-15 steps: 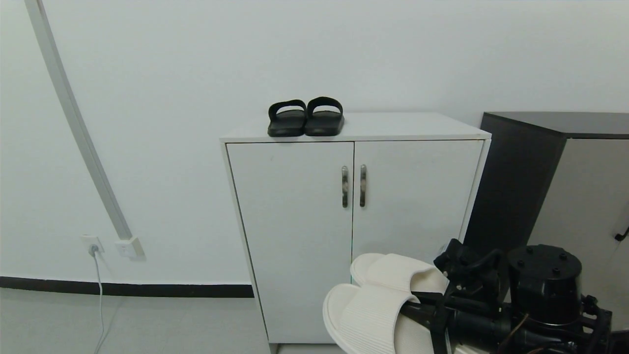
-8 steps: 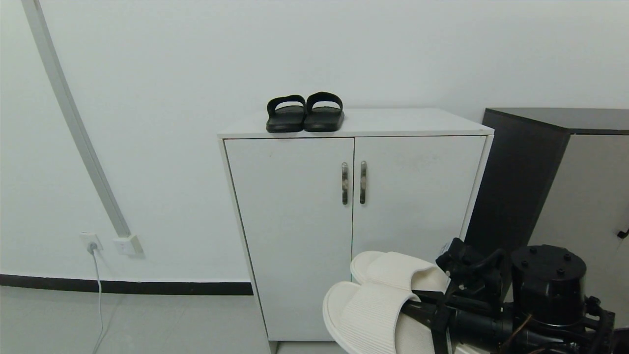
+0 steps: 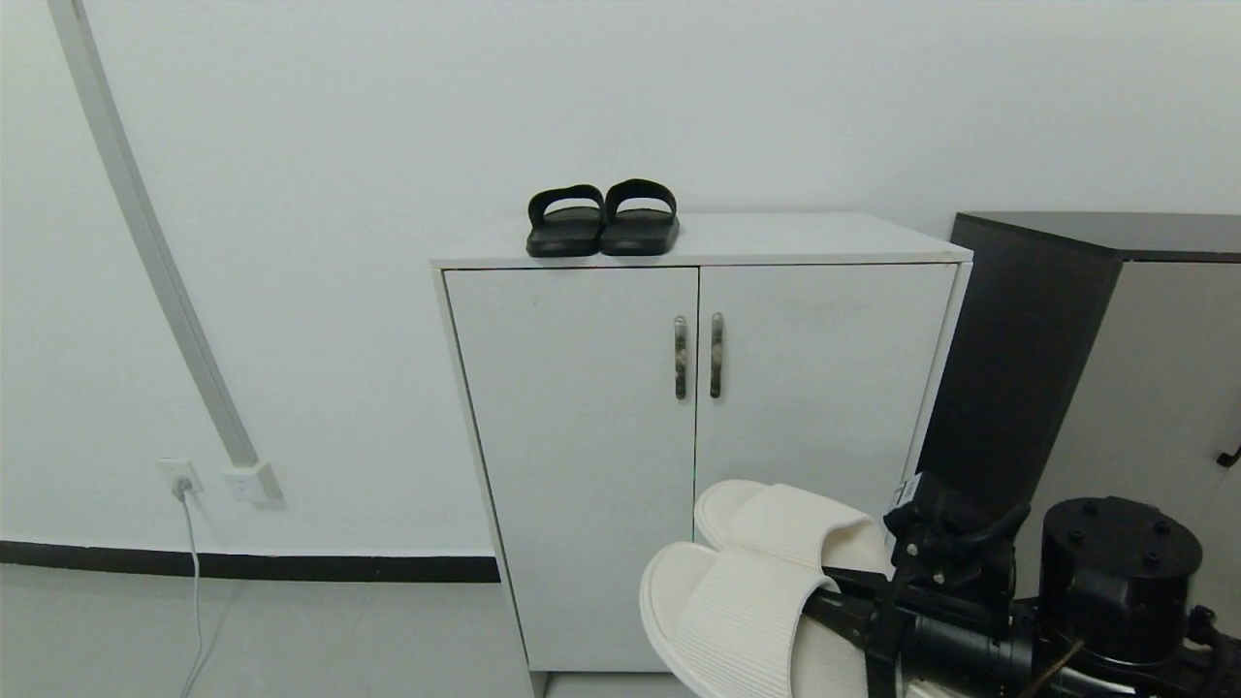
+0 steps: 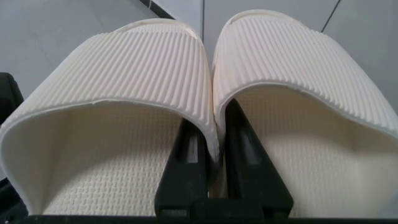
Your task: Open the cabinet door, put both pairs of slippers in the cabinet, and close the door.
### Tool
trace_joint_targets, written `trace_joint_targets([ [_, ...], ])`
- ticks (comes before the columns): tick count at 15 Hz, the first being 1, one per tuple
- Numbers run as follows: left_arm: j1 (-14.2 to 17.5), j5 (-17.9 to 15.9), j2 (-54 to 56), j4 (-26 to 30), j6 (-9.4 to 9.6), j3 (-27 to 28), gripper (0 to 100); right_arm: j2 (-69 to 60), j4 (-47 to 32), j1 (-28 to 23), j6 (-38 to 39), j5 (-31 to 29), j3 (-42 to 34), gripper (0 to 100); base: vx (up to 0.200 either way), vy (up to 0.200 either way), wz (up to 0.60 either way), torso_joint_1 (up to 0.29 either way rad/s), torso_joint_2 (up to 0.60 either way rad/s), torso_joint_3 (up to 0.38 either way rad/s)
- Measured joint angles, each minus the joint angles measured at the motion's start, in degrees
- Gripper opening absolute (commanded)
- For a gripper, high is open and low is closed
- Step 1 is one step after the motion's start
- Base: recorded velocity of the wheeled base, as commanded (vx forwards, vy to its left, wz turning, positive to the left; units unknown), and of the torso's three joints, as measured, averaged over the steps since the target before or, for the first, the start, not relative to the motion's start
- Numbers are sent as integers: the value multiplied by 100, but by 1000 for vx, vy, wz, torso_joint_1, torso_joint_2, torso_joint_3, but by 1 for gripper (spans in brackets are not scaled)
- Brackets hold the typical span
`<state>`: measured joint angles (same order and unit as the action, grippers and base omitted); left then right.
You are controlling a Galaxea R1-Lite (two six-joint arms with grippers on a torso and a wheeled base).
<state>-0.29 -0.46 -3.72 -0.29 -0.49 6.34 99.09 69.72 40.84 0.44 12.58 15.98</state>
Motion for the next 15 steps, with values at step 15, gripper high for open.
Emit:
trace_joint_targets([
  [15, -1169, -1515, -4779, -2246, 177, 1447, 100, 295, 5, 17, -87, -5, -28, 0, 0, 0, 0, 0, 0, 0],
])
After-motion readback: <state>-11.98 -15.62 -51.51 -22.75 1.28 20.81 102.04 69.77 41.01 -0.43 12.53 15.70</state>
